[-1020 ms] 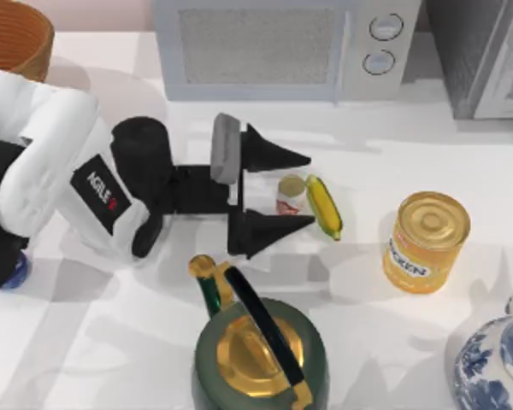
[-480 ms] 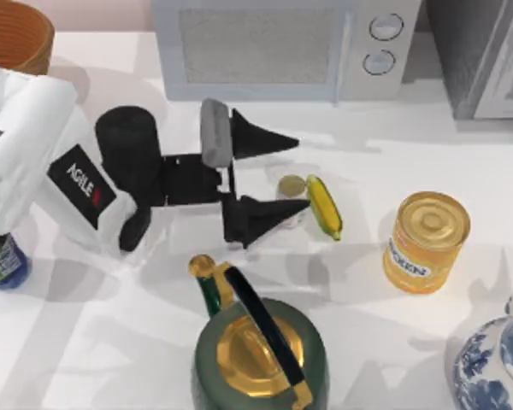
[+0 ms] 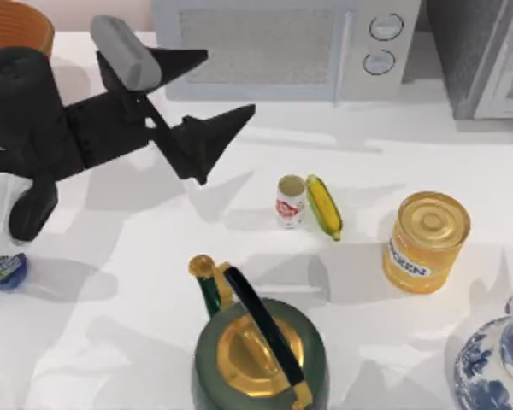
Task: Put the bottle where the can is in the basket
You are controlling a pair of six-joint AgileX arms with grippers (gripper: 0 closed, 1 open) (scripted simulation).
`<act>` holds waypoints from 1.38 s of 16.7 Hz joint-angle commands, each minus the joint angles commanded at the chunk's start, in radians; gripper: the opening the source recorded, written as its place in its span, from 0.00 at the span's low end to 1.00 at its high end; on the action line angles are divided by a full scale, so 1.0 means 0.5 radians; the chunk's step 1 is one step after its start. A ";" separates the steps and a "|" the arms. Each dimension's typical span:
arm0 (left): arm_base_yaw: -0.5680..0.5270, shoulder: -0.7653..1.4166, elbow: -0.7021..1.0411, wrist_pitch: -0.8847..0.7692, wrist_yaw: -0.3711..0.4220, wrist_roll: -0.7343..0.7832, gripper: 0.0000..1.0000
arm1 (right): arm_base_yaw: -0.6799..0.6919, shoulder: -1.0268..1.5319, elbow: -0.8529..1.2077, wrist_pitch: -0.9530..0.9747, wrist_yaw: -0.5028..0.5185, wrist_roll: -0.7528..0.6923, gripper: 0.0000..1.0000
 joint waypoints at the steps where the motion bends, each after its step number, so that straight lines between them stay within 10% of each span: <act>1: 0.023 -0.239 -0.115 -0.110 -0.112 -0.001 1.00 | 0.000 0.000 0.000 0.000 0.000 0.000 1.00; 13: 0.379 -2.896 -1.270 -1.502 -1.289 -0.032 1.00 | 0.000 0.000 0.000 0.000 0.000 0.000 1.00; 23: 0.540 -3.534 -1.522 -1.908 -1.574 -0.052 1.00 | 0.000 0.000 0.000 0.000 0.000 0.000 1.00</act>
